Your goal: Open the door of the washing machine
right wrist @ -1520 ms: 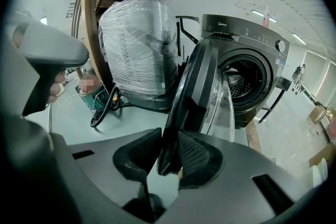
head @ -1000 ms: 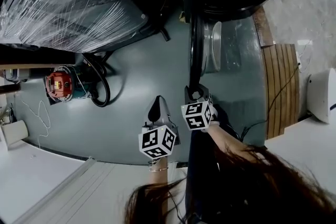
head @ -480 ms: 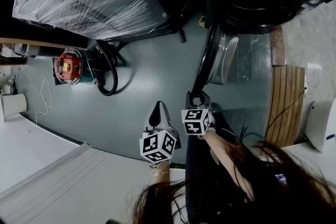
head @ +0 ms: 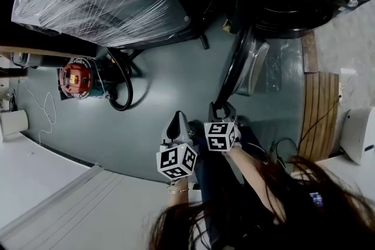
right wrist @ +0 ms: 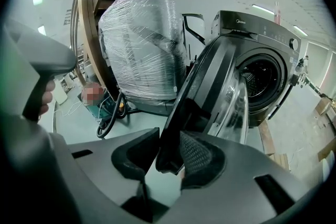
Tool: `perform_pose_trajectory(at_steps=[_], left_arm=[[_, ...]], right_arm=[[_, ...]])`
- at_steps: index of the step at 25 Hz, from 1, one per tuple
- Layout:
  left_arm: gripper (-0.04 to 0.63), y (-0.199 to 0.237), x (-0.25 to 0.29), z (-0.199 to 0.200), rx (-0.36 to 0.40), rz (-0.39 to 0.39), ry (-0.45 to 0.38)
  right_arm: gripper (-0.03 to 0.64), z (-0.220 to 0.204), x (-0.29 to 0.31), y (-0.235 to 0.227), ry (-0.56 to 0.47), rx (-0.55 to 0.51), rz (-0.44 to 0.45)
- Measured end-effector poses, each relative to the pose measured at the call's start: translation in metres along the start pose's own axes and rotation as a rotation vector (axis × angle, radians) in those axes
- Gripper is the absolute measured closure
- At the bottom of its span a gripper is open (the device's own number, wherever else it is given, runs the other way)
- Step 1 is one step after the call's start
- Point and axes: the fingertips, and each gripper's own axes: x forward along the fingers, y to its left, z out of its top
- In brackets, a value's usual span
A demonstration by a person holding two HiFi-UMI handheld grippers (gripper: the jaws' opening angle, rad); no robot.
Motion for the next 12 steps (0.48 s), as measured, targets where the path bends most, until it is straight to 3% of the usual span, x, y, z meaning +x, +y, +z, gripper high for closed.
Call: perform_pose_trajectory(at_steps=[12], left_arm=[[0.583, 0.033, 0.030, 0.020, 0.040, -0.156, 0.042]], right_arm=[[0.508, 0.013, 0.013, 0.016, 0.001, 0.051, -0.100]])
